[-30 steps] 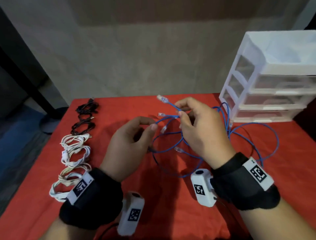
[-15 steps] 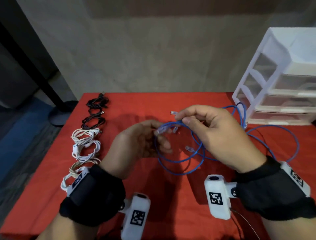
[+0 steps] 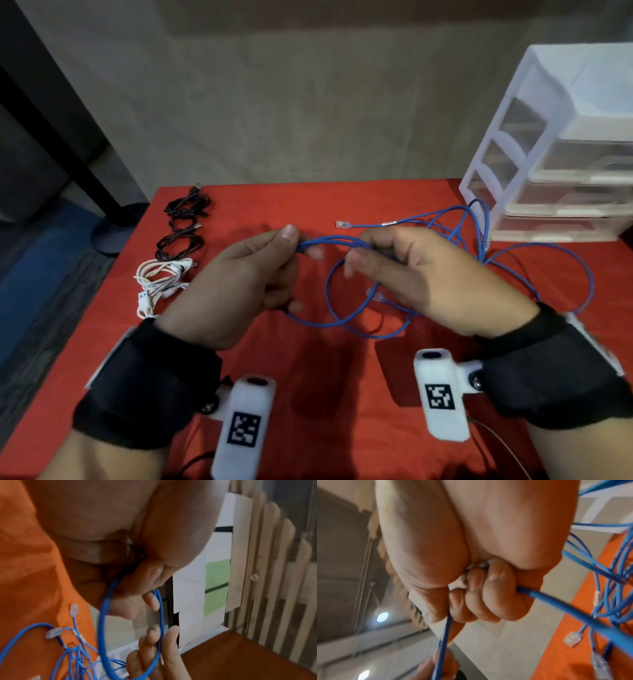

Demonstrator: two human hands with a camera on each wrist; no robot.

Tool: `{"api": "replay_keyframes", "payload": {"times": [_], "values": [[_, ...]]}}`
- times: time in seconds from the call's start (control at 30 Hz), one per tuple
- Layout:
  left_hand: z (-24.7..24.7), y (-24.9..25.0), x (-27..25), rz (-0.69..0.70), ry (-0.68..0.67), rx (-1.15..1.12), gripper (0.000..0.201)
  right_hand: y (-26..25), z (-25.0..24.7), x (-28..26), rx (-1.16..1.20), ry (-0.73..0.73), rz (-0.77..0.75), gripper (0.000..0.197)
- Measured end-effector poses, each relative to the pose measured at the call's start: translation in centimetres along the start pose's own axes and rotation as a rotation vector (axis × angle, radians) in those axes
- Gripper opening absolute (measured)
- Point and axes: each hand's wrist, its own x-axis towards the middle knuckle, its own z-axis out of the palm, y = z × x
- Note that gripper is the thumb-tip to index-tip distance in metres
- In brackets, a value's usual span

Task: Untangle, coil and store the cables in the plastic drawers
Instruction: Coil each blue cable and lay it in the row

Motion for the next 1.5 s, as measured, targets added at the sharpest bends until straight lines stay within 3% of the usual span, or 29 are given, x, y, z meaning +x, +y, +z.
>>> {"api": "replay_keyframes", "payload": {"times": [0.1,0.37,0.5,0.57,0.67,0.83,0.97,1.07,1.13,1.2,1.27,1.4,1.5], "values": [[-0.3,0.1,-0.3,-0.036,-0.063,-0.079,0.037,-0.1,-1.5,-0.1,0.176,0.053,0.018,0.034],[-0.3,0.0,0.0,-0.113,-0.033,-0.248,0.032,1.5,-2.7,0.7,0.351,0.325,0.079,0.029],[0.1,0.1,0.2,-0.132,-0.088,-0.574,0.036,2.1,-1.9,0.8,0.071,0.391,0.079,0.031],[0.3,0.2,0.4,-0.061,-0.069,-0.721,0.038,2.4,-0.9,0.9,-0.183,0.309,0.064,0.031],[0.3,0.3,0.8,0.127,0.023,-0.763,0.041,2.5,1.7,0.7,-0.358,0.144,0.041,0.023],[0.8,-0.4,1.4,0.450,0.286,-0.438,0.032,0.8,5.0,-0.4,-0.098,-0.145,0.167,0.014],[0.9,-0.5,1.1,0.625,0.376,-0.101,0.022,-0.8,4.6,-1.2,-0.230,-0.297,0.069,0.009],[0.6,-0.9,0.4,0.768,0.377,0.506,0.017,-1.6,4.4,-1.6,-0.454,-0.270,-0.023,0.009],[0.4,-1.6,0.4,0.717,0.349,0.875,0.015,-2.2,4.1,-1.8,-0.514,-0.230,-0.086,0.017],[0.5,-1.9,0.4,0.602,0.254,0.939,0.020,-2.6,3.2,-1.6,-0.521,-0.162,-0.153,0.019],[0.9,-1.8,0.0,0.486,0.114,0.780,0.027,-2.9,1.9,-1.4,-0.460,-0.047,-0.188,0.017],[2.3,-0.8,-0.9,0.099,-0.098,0.248,0.044,-3.0,-0.2,-0.4,-0.360,0.271,-0.171,0.024],[2.4,-0.9,-1.0,0.040,-0.213,-0.044,0.038,-2.1,-0.8,0.2,-0.251,0.408,-0.195,0.025]]}}
